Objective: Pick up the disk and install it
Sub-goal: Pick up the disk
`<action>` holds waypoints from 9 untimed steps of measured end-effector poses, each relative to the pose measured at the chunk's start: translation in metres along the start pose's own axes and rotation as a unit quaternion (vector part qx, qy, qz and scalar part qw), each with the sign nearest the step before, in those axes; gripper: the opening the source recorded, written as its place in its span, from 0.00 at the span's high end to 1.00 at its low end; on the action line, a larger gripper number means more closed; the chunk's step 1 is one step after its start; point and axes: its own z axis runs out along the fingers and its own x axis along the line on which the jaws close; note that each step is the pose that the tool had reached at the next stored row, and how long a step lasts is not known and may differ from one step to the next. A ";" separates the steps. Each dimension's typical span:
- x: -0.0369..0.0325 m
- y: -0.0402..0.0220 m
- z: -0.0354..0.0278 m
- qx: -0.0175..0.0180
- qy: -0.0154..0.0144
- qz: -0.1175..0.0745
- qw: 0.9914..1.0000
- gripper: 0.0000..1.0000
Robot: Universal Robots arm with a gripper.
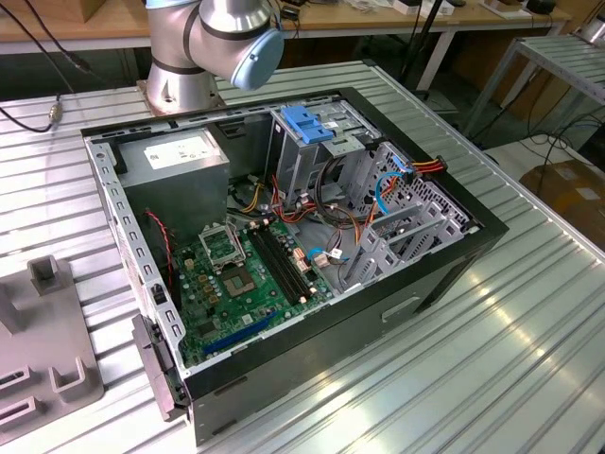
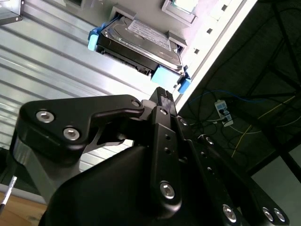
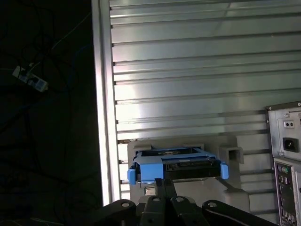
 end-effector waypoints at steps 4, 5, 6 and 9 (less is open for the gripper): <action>0.0001 0.0000 0.0000 0.000 0.001 -0.014 1.000 0.90; 0.0001 0.0000 0.0000 0.000 0.001 -0.018 1.000 0.90; 0.0000 0.0000 -0.0001 0.000 0.001 -0.022 1.000 0.90; 0.0000 0.0000 0.0000 0.000 0.002 -0.038 0.999 0.90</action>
